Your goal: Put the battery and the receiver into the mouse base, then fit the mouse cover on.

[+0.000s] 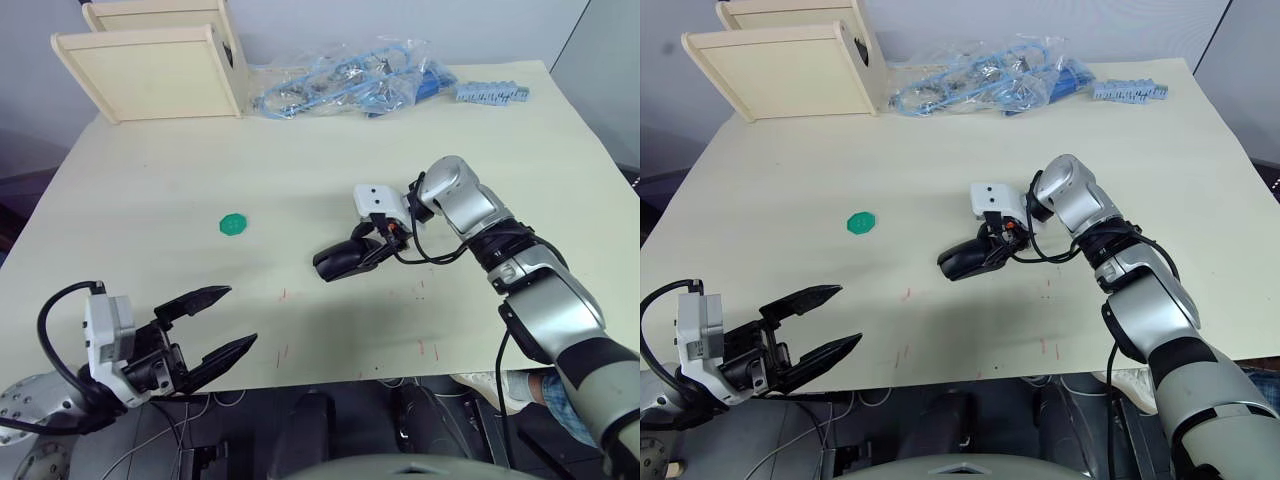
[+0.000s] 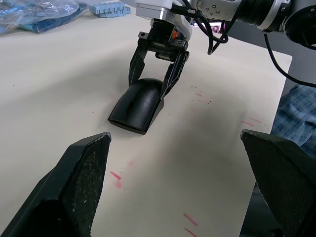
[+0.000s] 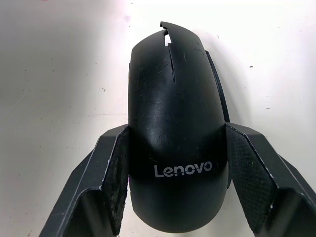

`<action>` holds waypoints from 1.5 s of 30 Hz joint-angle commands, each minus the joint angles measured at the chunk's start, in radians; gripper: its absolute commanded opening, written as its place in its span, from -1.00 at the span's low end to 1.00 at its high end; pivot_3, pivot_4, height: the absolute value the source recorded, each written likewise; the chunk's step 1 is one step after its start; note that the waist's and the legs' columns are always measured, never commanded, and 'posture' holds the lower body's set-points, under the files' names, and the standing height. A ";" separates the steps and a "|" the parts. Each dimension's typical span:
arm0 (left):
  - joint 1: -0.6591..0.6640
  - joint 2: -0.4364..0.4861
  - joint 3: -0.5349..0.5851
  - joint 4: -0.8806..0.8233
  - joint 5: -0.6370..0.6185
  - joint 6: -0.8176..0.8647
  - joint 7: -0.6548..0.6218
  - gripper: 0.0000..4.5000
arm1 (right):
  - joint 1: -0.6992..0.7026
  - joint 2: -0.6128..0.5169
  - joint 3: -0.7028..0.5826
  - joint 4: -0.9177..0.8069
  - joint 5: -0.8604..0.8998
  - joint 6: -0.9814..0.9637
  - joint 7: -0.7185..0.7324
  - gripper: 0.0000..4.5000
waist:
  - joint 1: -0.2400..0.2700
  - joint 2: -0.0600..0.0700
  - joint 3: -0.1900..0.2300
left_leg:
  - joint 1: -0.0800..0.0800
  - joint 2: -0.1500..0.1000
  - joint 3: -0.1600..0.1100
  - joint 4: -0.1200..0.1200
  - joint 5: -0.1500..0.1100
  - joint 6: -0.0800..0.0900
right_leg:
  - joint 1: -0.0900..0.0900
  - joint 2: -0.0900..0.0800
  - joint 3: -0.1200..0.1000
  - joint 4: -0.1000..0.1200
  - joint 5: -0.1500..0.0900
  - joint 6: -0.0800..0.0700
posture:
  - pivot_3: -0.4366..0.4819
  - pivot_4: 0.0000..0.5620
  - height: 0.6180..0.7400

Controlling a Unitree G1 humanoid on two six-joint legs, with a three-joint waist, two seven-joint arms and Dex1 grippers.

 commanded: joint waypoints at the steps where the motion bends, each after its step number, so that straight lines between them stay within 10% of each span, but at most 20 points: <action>1: 0.007 0.002 0.000 -0.007 -0.006 -0.009 -0.003 1.00 | -0.023 -0.010 -0.005 -0.020 -0.002 -0.006 0.009 0.17 | 0.000 0.000 0.000 | 0.000 0.000 0.000 0.000 0.000 0.000 | 0.000 0.000 0.000 0.000 0.000 0.000 | -0.05 -0.47 1.00; 45: 0.004 0.005 0.002 -0.003 -0.005 -0.009 -0.005 1.00 | -0.003 -0.023 -0.002 -0.049 0.001 0.008 0.016 0.17 | 0.000 0.000 0.000 | 0.000 0.000 0.000 0.000 0.000 0.000 | 0.000 0.000 0.000 0.000 0.000 0.000 | -0.05 -0.47 1.00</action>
